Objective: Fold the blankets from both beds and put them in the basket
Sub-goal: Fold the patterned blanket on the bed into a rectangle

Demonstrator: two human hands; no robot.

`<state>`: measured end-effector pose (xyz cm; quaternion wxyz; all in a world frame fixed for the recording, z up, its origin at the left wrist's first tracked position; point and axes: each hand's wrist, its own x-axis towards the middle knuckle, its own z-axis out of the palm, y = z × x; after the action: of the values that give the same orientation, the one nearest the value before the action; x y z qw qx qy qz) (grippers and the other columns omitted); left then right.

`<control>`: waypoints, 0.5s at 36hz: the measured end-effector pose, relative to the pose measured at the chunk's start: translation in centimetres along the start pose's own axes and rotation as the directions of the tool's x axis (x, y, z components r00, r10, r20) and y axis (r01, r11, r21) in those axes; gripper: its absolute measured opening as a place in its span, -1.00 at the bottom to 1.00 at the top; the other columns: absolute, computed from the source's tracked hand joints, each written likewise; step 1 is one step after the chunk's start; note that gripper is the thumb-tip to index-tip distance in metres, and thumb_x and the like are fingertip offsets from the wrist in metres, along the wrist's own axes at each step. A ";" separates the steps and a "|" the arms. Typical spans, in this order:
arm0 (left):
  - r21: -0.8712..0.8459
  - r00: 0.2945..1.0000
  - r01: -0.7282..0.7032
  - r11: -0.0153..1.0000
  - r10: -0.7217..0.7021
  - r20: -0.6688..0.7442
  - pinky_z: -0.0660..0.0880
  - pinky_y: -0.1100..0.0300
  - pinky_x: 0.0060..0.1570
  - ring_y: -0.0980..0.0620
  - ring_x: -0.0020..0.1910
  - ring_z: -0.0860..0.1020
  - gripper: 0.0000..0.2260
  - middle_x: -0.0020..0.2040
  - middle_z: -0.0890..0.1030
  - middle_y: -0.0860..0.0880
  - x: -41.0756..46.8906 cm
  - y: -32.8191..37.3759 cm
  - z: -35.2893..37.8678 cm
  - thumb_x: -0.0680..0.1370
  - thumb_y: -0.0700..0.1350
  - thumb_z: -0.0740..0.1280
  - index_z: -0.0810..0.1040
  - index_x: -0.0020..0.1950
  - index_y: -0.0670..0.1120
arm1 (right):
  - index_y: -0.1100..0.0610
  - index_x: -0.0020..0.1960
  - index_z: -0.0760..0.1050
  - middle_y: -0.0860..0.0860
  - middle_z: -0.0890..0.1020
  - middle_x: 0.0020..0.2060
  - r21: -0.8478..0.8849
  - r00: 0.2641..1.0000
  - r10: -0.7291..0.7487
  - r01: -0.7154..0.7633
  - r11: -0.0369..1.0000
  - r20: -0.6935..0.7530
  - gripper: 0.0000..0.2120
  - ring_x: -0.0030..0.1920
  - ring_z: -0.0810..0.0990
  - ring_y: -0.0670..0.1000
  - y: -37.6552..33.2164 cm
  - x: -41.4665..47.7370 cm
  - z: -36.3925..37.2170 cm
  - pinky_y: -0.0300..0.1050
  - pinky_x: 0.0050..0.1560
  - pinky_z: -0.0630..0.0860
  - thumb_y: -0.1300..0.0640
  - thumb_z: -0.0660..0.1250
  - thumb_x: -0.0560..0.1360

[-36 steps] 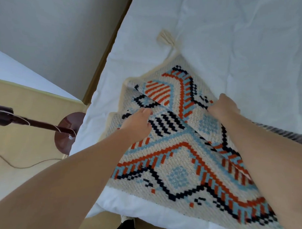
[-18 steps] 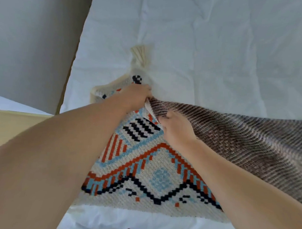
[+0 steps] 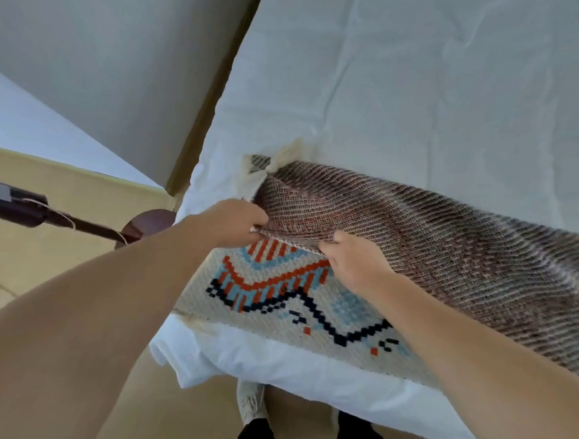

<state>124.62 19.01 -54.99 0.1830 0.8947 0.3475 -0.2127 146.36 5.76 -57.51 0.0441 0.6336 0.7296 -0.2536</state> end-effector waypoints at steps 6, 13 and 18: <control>-0.211 0.928 0.311 0.927 -0.343 -0.143 0.32 0.10 -0.22 -0.13 -0.14 0.50 -0.94 -0.15 0.51 -0.09 -5.8 -0.3 5.7 0.53 -0.21 0.22 0.45 -0.03 -0.10 | 0.08 0.36 0.35 0.08 0.42 0.07 -0.125 0.993 -0.012 0.027 0.992 0.119 -0.60 -0.26 0.44 0.00 -4.1 -1.6 2.0 -0.07 -0.26 0.52 0.33 0.15 0.56; -0.397 0.808 0.497 0.772 -0.578 -0.112 0.47 -0.09 0.01 -0.23 0.06 0.49 -0.84 0.12 0.52 -0.17 -11.9 1.3 12.2 0.53 -0.23 0.19 0.47 0.08 -0.15 | 0.10 0.34 0.37 0.10 0.43 0.16 -0.246 0.975 0.071 -0.017 0.969 0.212 -0.64 -0.01 0.58 0.13 -8.9 -3.3 5.9 -0.02 -0.16 0.53 0.27 0.19 0.56; -0.292 0.826 0.505 0.812 -0.553 -0.108 0.38 -0.04 0.11 -0.20 0.14 0.42 -0.87 0.09 0.54 -0.19 -13.0 0.3 16.4 0.54 -0.25 0.16 0.44 0.04 -0.14 | 0.11 0.32 0.39 0.10 0.44 0.14 -0.270 0.967 0.138 -0.078 0.960 0.213 -0.65 0.06 0.54 0.13 -10.7 -4.8 9.2 -0.04 -0.11 0.49 0.29 0.20 0.55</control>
<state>111.98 3.94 -62.14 0.1945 0.7473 0.6231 -0.1242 134.83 -3.23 -60.23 0.2247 0.6278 0.7106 -0.2246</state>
